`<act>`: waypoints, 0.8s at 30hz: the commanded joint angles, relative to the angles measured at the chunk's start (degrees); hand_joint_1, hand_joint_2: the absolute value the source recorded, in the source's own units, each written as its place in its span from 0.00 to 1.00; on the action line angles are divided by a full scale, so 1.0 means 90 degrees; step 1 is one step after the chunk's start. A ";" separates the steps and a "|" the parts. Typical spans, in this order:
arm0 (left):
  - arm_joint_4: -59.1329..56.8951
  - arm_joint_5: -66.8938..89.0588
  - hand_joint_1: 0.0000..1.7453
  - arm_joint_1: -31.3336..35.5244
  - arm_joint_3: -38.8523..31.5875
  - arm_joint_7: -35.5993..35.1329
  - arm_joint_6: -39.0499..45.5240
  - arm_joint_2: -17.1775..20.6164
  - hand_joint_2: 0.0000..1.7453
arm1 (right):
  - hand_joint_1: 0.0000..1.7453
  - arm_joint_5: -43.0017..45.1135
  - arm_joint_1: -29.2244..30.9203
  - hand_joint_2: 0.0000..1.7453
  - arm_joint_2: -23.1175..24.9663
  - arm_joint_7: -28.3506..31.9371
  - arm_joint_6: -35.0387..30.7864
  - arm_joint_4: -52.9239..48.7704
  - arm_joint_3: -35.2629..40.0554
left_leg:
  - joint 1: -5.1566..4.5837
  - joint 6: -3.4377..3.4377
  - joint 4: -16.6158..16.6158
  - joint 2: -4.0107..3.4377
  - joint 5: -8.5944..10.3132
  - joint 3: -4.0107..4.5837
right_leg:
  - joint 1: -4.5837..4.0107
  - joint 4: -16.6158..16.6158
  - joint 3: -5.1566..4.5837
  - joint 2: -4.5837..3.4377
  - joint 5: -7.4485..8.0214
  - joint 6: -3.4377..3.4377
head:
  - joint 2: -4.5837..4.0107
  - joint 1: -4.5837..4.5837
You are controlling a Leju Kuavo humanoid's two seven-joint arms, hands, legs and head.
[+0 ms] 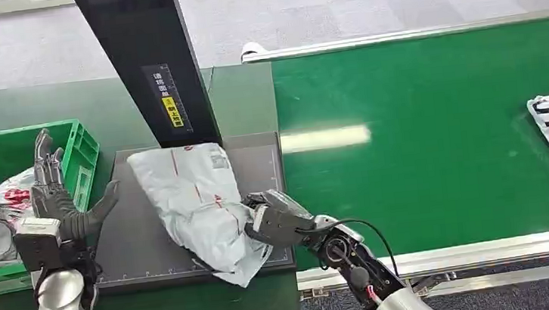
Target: Moved the parcel from conveyor to table for the left to box.
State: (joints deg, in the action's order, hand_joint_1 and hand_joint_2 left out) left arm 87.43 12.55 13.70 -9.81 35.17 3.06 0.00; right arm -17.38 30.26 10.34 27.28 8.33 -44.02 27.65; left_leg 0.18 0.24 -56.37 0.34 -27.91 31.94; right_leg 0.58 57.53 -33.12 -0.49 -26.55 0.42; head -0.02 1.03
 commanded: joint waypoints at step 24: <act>-0.0246 0.0033 0.00 -0.0205 -0.0036 0.0012 -0.0264 -0.0002 1.00 | 0.00 0.1252 -0.0428 1.00 -0.1000 0.0032 -0.0106 -0.1747 -0.1272 | -0.0001 0.0002 0.0009 0.0012 0.0003 -0.0014 | 0.0000 -0.0013 0.0015 0.0019 -0.0001 -0.0002 | 0.0000 0.0002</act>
State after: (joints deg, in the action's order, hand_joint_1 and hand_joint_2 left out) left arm 87.43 12.72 11.91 -10.29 34.99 1.42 -0.13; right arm -7.08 29.66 4.68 27.56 8.28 -52.13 20.96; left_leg 0.18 0.23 -56.38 0.33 -27.92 31.90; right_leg 0.58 57.52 -33.14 -0.51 -26.55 0.43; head -0.02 1.05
